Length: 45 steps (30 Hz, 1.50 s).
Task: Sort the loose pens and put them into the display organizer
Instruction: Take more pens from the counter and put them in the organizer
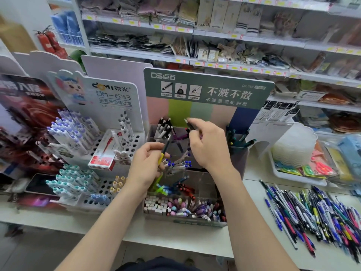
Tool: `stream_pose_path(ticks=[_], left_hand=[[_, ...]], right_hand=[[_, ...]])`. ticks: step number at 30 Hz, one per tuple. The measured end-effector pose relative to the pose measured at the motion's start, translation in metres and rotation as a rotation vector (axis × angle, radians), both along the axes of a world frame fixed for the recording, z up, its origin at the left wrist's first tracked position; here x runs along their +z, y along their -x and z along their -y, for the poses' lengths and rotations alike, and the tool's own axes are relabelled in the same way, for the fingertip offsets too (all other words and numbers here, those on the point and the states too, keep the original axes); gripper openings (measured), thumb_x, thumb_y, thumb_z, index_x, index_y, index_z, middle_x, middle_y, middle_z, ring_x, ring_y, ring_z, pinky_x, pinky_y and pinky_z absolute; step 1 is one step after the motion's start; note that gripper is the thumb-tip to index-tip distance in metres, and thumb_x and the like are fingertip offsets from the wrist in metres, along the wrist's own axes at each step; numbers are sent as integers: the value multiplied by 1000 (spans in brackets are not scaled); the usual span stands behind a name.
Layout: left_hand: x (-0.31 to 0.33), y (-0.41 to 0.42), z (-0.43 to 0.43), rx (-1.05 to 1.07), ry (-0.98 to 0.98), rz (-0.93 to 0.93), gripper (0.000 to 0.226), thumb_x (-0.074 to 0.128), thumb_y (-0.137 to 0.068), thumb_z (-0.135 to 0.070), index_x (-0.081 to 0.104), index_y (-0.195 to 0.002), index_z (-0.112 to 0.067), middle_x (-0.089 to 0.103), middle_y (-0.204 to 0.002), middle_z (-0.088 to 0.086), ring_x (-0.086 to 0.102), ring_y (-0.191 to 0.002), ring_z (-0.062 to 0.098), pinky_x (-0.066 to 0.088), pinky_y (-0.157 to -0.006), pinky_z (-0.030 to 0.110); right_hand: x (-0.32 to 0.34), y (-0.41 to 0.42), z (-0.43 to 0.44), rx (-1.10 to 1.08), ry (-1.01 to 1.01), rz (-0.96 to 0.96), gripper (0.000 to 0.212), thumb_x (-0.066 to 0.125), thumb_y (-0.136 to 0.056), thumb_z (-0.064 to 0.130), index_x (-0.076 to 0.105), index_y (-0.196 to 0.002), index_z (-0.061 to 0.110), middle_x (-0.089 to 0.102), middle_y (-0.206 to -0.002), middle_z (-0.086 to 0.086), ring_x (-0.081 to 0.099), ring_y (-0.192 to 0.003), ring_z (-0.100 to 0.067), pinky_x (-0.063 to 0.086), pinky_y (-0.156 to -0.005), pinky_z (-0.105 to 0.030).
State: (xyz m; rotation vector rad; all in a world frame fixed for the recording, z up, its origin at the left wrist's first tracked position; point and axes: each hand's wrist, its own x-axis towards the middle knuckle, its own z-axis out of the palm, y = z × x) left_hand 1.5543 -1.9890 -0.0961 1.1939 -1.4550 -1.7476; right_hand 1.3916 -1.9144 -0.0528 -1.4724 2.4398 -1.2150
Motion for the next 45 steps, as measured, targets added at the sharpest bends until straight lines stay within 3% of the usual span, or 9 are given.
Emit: stream_pose_path(ticks=[9, 13, 18, 21, 26, 30, 35, 40, 45], left_hand=[[-2, -5, 3, 53, -30, 11, 22, 50, -101, 0, 62, -114, -13, 66, -94, 17, 62, -66, 15, 51, -57, 29], [-4, -7, 3, 42, -9, 4, 22, 53, -103, 1, 62, -117, -14, 68, -102, 17, 68, -75, 17, 59, -64, 28], [-3, -5, 0, 11, -8, -82, 20, 57, -106, -2, 61, -122, -13, 68, -110, 17, 76, -86, 28, 65, -76, 36], [0, -2, -3, -36, -65, -154, 25, 54, -106, 2, 62, -127, -9, 73, -106, 18, 79, -90, 33, 65, -77, 35], [1, 11, -7, -134, -149, -248, 19, 59, -105, -4, 74, -116, -6, 76, -105, 18, 73, -96, 29, 62, -88, 44], [0, 26, -16, -135, -156, -272, 13, 70, -101, -12, 77, -112, -14, 75, -99, 7, 70, -89, 20, 56, -90, 46], [6, 42, -29, -234, -86, -289, 19, 70, -102, -20, 74, -116, -9, 79, -102, 11, 73, -93, 21, 60, -91, 42], [-1, 54, -35, -263, 238, -17, 21, 71, -99, -12, 75, -111, -28, 77, -103, -6, 71, -98, 11, 59, -89, 31], [-5, 58, -42, -273, 248, 94, 30, 66, -100, -10, 66, -120, -32, 70, -116, -11, 67, -108, 6, 52, -91, 23]], right_hand=[[17, 8, 30, 127, -461, -303, 32, 60, -91, 19, 79, -113, 31, 76, -110, -1, 66, -106, -28, 59, -86, -42], [13, 16, 39, 257, -306, -217, 34, 76, -90, 13, 76, -124, 21, 76, -119, 1, 69, -107, -21, 57, -100, -44], [-5, 11, 30, 166, 4, -208, 44, 79, -90, 8, 70, -132, 15, 71, -118, -3, 65, -105, -19, 55, -98, -38], [-15, -10, 8, 92, 246, -231, 23, 73, -93, 6, 74, -116, 11, 70, -108, -2, 65, -101, -19, 54, -90, -30], [-37, -46, -37, 70, 196, 151, 8, 75, -94, 21, 67, -93, 23, 68, -75, 10, 66, -70, -12, 54, -64, -31], [-49, -49, -56, 22, 213, 480, 15, 72, -100, 17, 72, -112, 26, 78, -94, 9, 76, -84, -15, 63, -74, -38], [-37, -33, -70, -93, 450, 712, 15, 69, -103, 9, 71, -115, 15, 80, -99, -6, 78, -88, -28, 64, -66, -39], [-30, -4, -77, -456, 687, 525, 14, 55, -111, 16, 67, -117, 10, 76, -88, -4, 74, -78, -22, 63, -73, -40], [-50, 40, -70, -430, 314, -74, 16, 55, -109, 20, 69, -117, 14, 62, -108, -2, 57, -100, -21, 48, -89, -38]])
